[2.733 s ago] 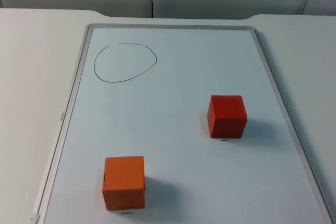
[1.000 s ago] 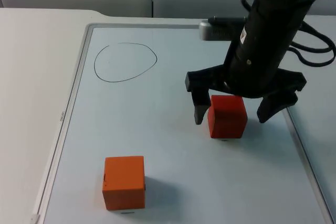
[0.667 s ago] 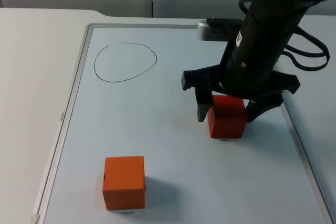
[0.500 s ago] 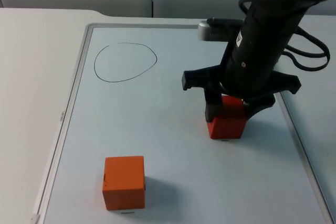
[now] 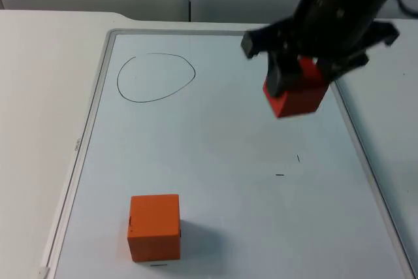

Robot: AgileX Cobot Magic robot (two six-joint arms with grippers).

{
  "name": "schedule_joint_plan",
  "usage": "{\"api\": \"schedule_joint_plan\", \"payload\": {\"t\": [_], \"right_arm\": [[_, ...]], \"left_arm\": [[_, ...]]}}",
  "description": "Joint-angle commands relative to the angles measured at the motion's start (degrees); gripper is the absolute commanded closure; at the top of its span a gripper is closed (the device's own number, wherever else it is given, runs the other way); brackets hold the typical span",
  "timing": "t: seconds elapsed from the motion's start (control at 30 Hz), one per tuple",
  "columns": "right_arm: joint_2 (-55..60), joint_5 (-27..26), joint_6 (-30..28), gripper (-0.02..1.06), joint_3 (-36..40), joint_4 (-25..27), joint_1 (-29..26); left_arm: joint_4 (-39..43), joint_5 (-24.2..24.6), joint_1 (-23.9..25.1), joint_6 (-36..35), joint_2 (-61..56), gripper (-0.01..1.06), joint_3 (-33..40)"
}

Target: Pick up one cube with the left hand and another cube with the right hand. First place the cube in the right hand at the target position, then stack the cube in the left hand on top.

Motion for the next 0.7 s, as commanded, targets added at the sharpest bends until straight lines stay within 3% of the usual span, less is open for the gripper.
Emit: {"api": "schedule_joint_plan", "payload": {"t": [0.0,0.43,0.67], "right_arm": [[-9.67,3.55,-6.97,1.05,-1.07,-0.45,0.35],[-39.82,10.97,-9.66,1.05,-0.81,-5.41,0.21],[-52.03,13.01,-10.29,1.05,5.81,-4.92,0.21]], "left_arm": [[-0.12,-0.58,0.37,-0.27,-0.23,0.06,0.18],[-0.12,-0.58,0.37,-0.27,-0.23,0.06,0.18],[-0.12,-0.58,0.37,-0.27,-0.23,0.06,0.18]]}}
